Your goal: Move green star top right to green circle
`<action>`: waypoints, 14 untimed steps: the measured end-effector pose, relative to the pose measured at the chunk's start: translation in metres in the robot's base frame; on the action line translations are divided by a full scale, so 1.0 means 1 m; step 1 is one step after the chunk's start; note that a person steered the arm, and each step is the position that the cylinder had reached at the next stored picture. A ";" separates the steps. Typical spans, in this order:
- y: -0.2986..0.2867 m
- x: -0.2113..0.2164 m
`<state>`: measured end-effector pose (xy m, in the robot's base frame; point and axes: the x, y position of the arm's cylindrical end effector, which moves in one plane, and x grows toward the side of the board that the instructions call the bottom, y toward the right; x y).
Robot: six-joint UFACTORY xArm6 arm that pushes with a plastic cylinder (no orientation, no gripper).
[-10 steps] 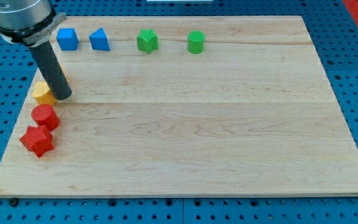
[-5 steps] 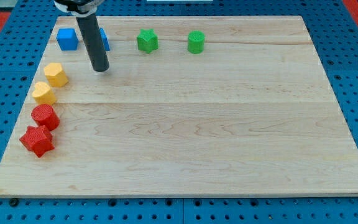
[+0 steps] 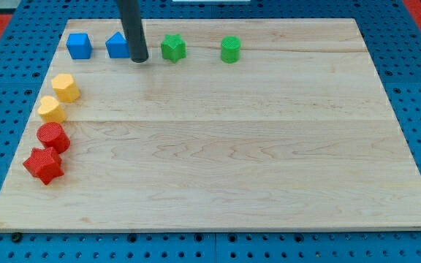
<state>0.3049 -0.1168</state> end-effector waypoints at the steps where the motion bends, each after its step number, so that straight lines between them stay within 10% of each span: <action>1: 0.046 0.007; 6: -0.005 -0.056; 14: 0.106 -0.064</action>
<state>0.2413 -0.0108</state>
